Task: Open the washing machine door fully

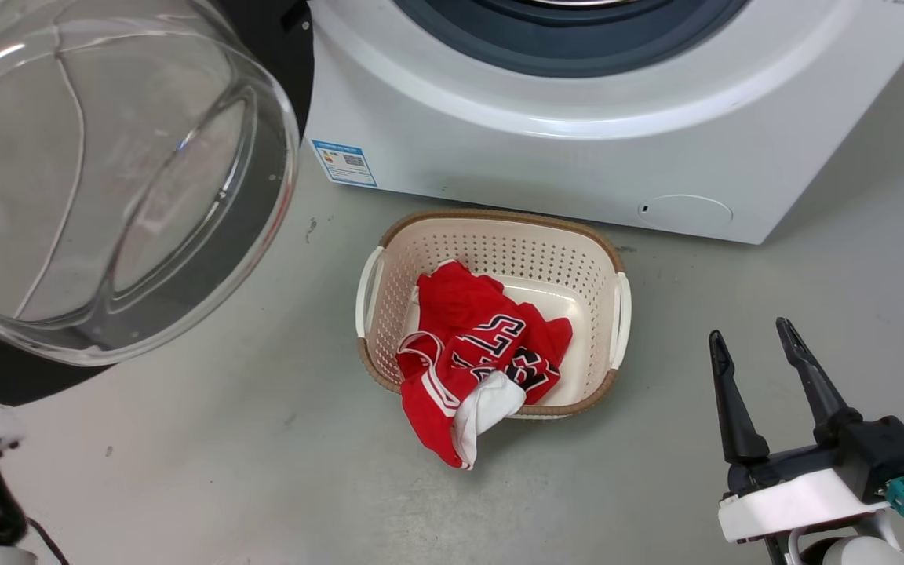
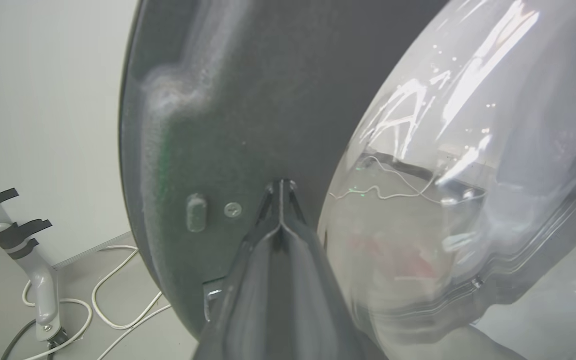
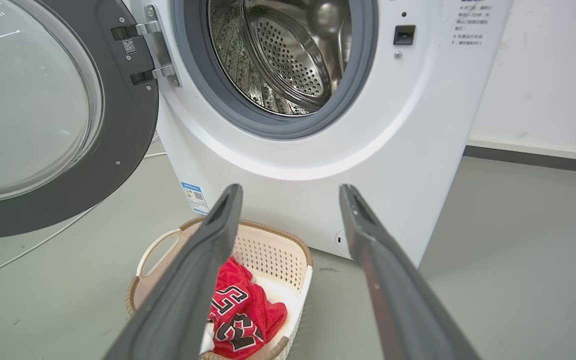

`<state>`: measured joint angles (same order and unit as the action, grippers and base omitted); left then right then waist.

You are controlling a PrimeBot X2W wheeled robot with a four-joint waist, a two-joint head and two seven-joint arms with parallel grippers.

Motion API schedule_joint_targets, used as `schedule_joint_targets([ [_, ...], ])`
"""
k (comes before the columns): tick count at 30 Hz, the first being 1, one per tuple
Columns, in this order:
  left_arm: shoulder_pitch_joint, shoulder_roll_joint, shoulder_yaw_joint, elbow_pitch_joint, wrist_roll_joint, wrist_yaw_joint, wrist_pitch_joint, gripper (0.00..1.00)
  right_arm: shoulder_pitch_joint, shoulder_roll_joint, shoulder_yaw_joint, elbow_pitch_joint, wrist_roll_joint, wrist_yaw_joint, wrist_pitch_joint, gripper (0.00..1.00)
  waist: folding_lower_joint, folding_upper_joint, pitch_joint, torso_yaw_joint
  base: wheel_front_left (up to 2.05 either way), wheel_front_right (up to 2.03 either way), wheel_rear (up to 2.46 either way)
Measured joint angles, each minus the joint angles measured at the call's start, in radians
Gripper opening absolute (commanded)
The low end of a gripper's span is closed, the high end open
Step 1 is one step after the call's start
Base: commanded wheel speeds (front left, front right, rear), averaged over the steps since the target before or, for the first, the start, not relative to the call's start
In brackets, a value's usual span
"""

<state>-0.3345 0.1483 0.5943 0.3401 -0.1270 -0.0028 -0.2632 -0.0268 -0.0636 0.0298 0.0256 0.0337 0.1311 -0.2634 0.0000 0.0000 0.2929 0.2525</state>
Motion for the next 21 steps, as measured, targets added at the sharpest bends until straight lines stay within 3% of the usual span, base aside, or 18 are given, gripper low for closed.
schedule_joint_targets([
  [11, -0.107, 0.098, 0.086, 0.126, 0.019, -0.042, 0.0, 0.0, -0.013, 0.0, -0.015, -0.005, -0.01, 0.0, 0.0, 1.0, 0.0, 0.0, 0.032, -0.038, 0.0, 0.0, 0.0],
  [21, -0.133, 0.12, 0.12, 0.173, 0.047, -0.072, 0.0, 0.0, -0.021, 0.001, -0.013, -0.003, -0.014, 0.0, 0.0, 1.0, 0.0, 0.0, 0.03, -0.045, 0.0, 0.0, 0.0],
])
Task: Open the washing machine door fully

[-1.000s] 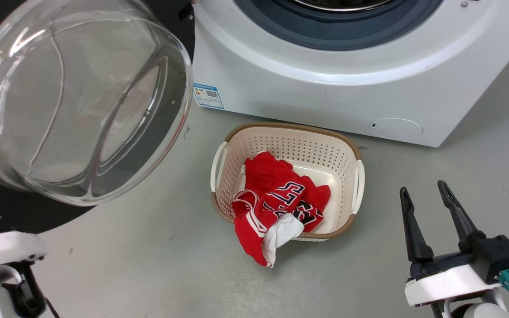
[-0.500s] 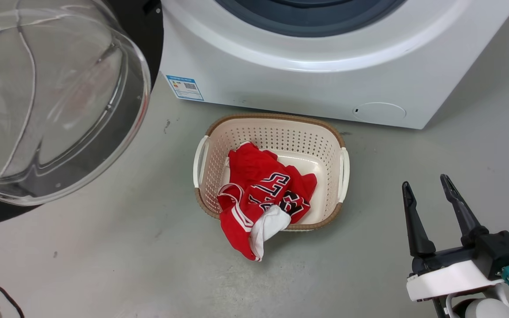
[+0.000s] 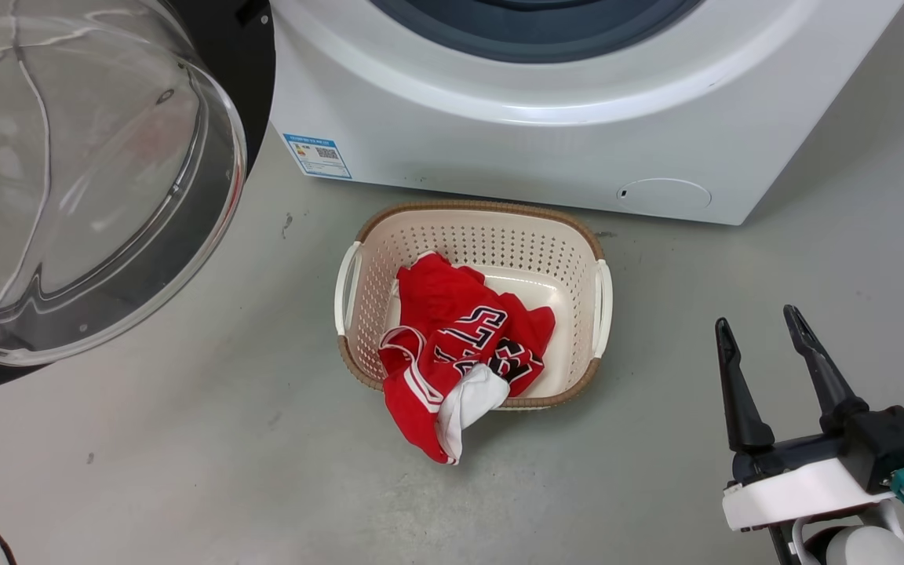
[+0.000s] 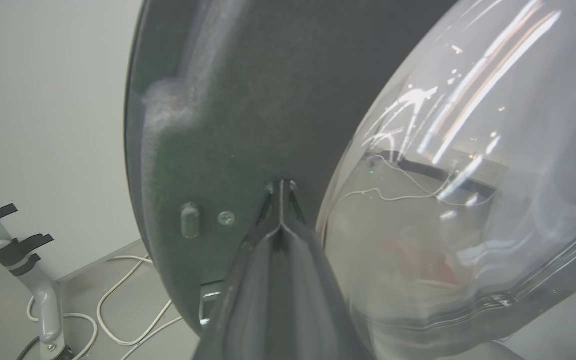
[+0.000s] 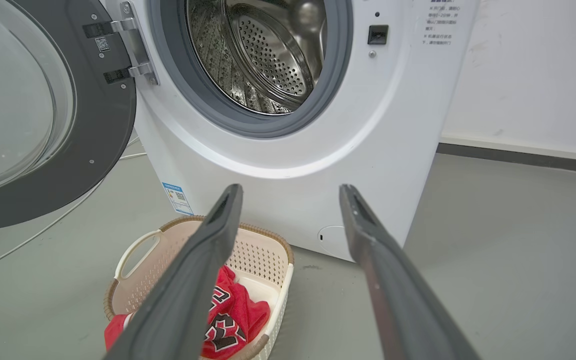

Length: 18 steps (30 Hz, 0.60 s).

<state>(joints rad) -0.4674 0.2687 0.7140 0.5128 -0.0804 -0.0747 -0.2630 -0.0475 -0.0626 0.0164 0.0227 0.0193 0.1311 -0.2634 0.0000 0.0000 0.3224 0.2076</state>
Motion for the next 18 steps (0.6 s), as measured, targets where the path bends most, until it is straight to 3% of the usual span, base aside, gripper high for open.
schedule_joint_targets([
  [9, 0.036, -0.011, 0.01, -0.031, 0.034, -0.015, 0.0, 0.0, 0.0, 0.003, 0.009, 0.015, 0.007, 0.0, 0.0, 1.0, 0.0, 0.0, -0.042, -0.004, 0.0, 0.0, 0.0],
  [18, 0.156, -0.035, -0.03, -0.147, 0.069, -0.04, 0.0, 0.0, 0.018, 0.009, 0.028, 0.036, 0.031, 0.0, 0.0, 1.0, -0.0001, 0.0, -0.134, -0.011, 0.0, 0.0, 0.0],
])
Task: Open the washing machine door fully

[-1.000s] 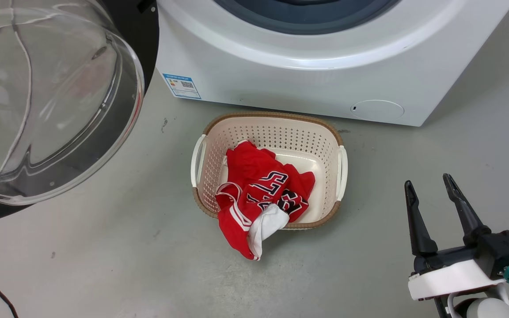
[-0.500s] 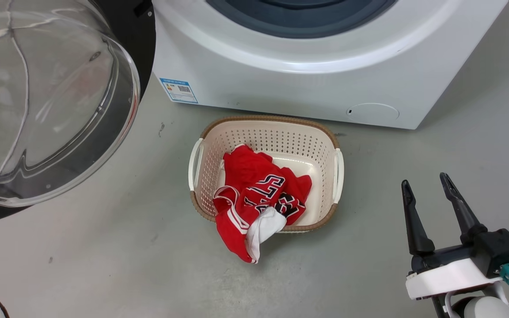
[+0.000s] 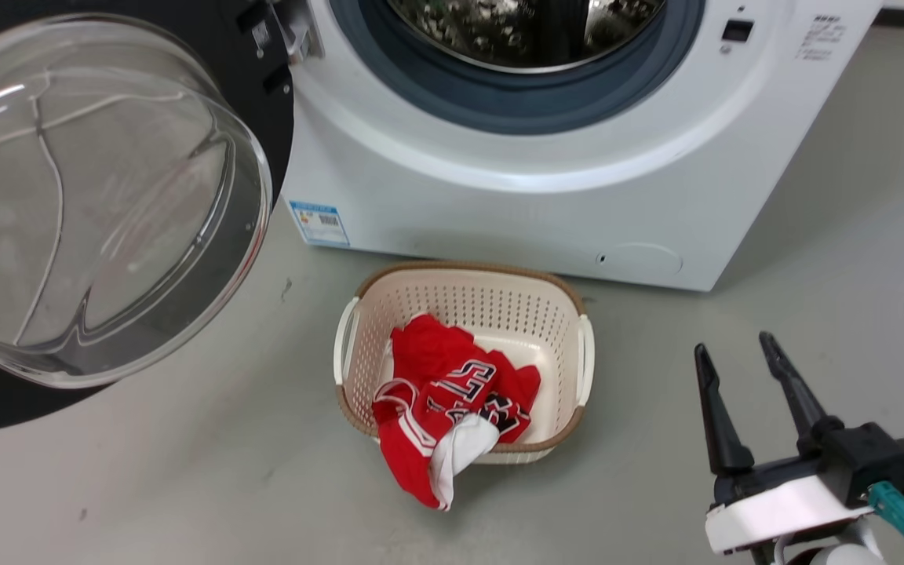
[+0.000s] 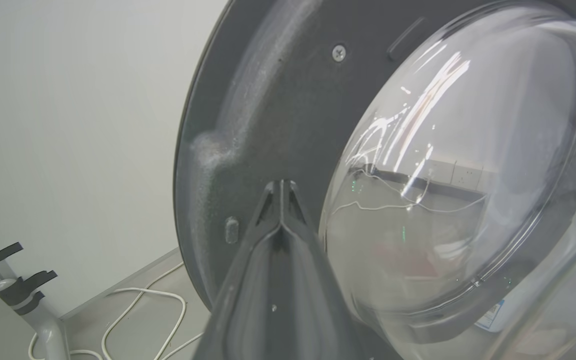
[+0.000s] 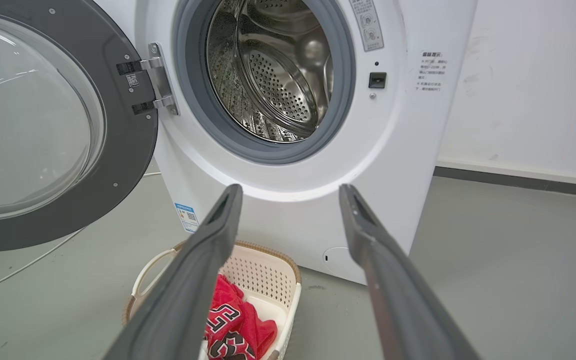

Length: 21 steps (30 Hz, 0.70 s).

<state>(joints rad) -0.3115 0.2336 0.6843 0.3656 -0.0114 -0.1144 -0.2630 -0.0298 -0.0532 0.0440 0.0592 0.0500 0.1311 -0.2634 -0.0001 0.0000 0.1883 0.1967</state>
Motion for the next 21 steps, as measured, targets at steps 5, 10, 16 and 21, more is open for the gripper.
schedule_joint_targets([
  [5, 0.09, -0.052, -0.063, -0.106, 0.014, -0.006, 0.0, 0.0, 0.019, 0.001, 0.014, 0.004, 0.013, 0.0, 0.0, 1.0, -0.0001, 0.0, -0.051, -0.012, 0.0, 0.0, 0.0],
  [10, 0.195, -0.13, -0.154, -0.237, 0.038, -0.009, 0.0, 0.0, 0.043, 0.002, 0.011, -0.016, 0.03, 0.0, 0.0, 1.0, -0.0001, 0.0001, -0.098, -0.028, 0.0, 0.0, 0.0],
  [16, 0.31, -0.173, -0.295, -0.359, 0.047, 0.005, 0.0, 0.0, 0.076, 0.002, -0.012, -0.04, 0.043, 0.0, 0.0, 1.0, -0.0001, 0.0, -0.139, -0.064, 0.0, 0.0, 0.0],
  [21, 0.363, -0.182, -0.427, -0.403, 0.026, 0.034, 0.0, 0.0, 0.097, 0.002, -0.029, -0.057, 0.06, 0.0, 0.0, 1.0, -0.0002, 0.0001, -0.154, -0.105, 0.0, 0.0, 0.0],
])
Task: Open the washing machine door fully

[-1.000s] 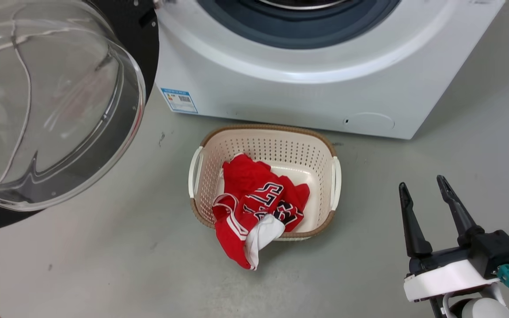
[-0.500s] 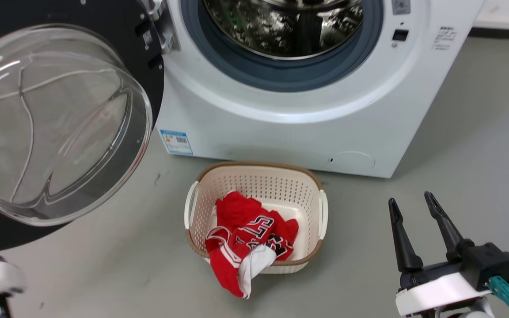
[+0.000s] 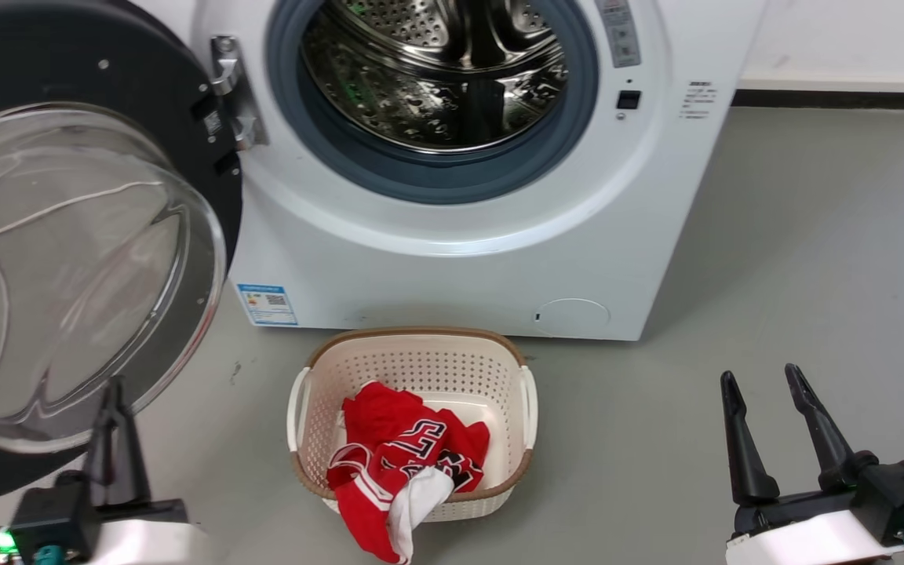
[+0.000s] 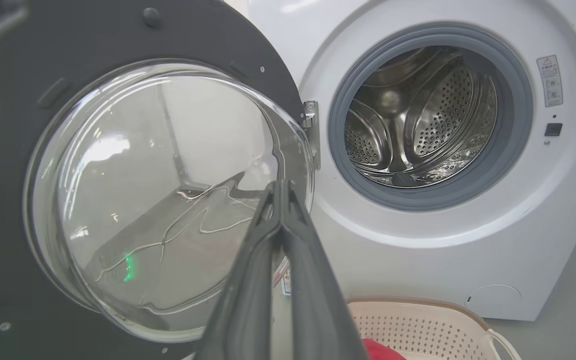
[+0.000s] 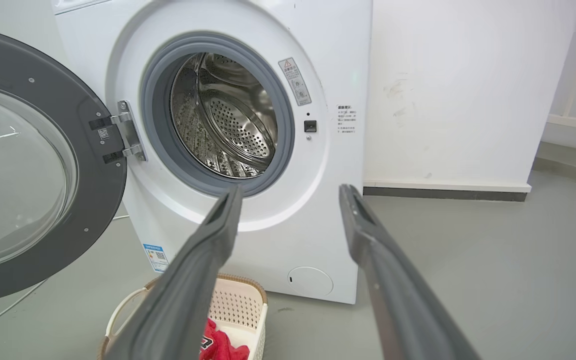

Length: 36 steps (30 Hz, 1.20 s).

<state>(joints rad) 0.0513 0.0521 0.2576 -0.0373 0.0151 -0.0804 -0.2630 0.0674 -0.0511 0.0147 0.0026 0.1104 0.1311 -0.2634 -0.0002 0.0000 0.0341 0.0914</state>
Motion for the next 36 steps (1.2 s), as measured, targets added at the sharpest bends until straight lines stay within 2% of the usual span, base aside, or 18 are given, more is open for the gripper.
schedule_joint_targets([
  [4, 0.021, -0.001, -0.084, -0.008, -0.031, 0.027, 0.0, 0.0, 0.006, 0.0, 0.002, -0.021, 0.003, 0.0, 0.0, 1.0, 0.0001, 0.0, -0.002, -0.038, 0.0, 0.0, 0.0],
  [5, 0.024, -0.001, -0.104, -0.01, -0.046, 0.031, 0.0, 0.04, 0.009, 0.0, 0.001, -0.025, 0.003, 0.0, 0.0, 1.0, 0.0001, 0.0, -0.001, -0.047, 0.0, 0.0, 0.0],
  [6, 0.026, -0.001, -0.121, -0.011, -0.06, 0.037, 0.0, 0.26, 0.016, 0.0, 0.0, -0.028, 0.003, 0.0, 0.0, 1.0, 0.0001, 0.0, -0.001, -0.057, 0.0, 0.0, 0.0],
  [7, 0.029, -0.001, -0.139, -0.012, -0.067, 0.04, 0.0, 1.0, 0.02, 0.0, -0.002, -0.03, 0.005, 0.0, 0.0, 1.0, 0.0001, 0.0, 0.0, -0.067, 0.0, 0.0, 0.0],
  [17, 0.082, -0.002, -0.219, -0.022, -0.089, 0.079, 0.0, 1.0, 0.057, 0.0, -0.006, -0.044, 0.024, 0.0, 0.0, 1.0, 0.0002, 0.0, -0.018, -0.133, 0.0, 0.0, 0.0],
  [31, 0.106, -0.002, -0.245, -0.003, -0.069, 0.101, 0.0, 1.0, 0.067, 0.0, -0.006, -0.043, 0.033, 0.0, 0.0, 1.0, 0.0002, 0.0, -0.021, -0.13, 0.0, 0.0, 0.0],
  [32, 0.106, -0.002, -0.246, -0.001, -0.067, 0.105, 0.0, 0.0, 0.067, 0.0, -0.005, -0.042, 0.035, 0.0, 0.0, 0.0, 0.0002, 0.0, -0.021, -0.129, 0.0, 0.0, 0.0],
  [36, 0.113, -0.003, -0.25, 0.046, -0.073, 0.104, 0.005, 0.0, 0.078, 0.0, -0.003, 0.004, 0.035, 0.0, 0.001, 0.0, 0.0002, 0.0, -0.021, -0.129, 0.0, 0.0, 0.0],
])
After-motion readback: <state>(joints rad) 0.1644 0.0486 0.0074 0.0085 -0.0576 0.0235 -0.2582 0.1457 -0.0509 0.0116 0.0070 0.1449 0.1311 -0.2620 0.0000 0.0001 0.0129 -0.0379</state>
